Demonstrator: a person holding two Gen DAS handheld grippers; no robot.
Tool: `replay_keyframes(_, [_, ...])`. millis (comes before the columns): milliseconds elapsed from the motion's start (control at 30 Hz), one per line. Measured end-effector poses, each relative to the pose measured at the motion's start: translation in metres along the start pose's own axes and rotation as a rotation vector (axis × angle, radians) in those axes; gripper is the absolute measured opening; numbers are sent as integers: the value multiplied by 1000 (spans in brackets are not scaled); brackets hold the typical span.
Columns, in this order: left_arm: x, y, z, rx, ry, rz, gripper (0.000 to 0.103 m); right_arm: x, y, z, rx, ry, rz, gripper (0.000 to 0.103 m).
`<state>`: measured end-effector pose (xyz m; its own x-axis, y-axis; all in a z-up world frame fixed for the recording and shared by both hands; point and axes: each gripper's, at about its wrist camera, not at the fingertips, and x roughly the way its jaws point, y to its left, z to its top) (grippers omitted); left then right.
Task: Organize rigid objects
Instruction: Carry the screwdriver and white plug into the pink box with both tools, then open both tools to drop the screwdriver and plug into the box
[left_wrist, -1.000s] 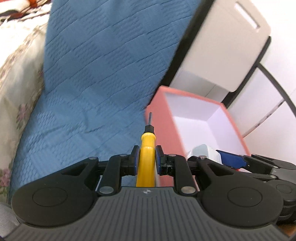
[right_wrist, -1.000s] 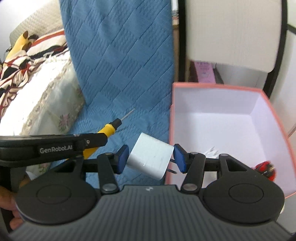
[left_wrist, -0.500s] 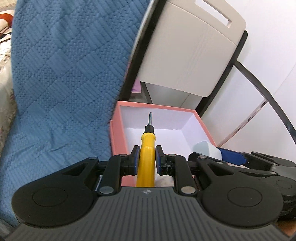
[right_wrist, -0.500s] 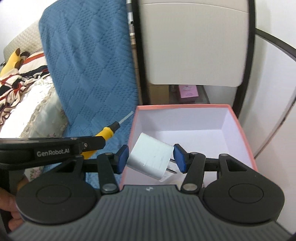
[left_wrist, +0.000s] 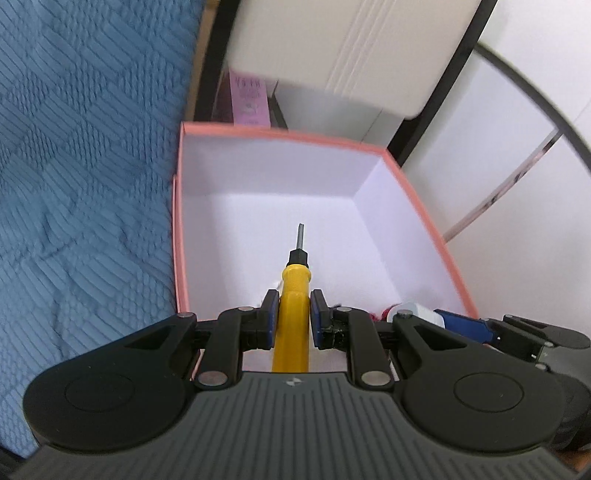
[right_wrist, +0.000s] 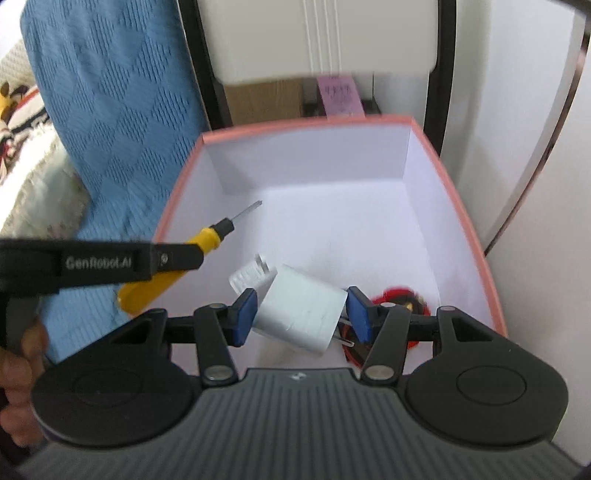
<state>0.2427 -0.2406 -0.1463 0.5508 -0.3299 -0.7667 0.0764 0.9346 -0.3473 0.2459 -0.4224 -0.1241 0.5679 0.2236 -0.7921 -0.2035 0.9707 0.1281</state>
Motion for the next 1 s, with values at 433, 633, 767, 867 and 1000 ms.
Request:
replay_keyframes(433, [53, 9, -13, 1, 107, 34, 21, 57, -6, -24, -19, 139, 29, 56])
replay_keyframes(633, [63, 6, -16, 19, 128, 25, 21, 70, -9, -24, -7, 175, 32, 57])
replay_keyframes(767, [60, 7, -15, 13, 118, 16, 22, 72, -12, -23, 12, 180, 27, 56])
replay_keyframes(867, [55, 8, -14, 6, 115, 15, 22, 68, -14, -19, 28, 176, 29, 57])
replay_keyframes(1000, [41, 9, -12, 7, 96, 10, 22, 56, -17, -14, 41, 149, 24, 57])
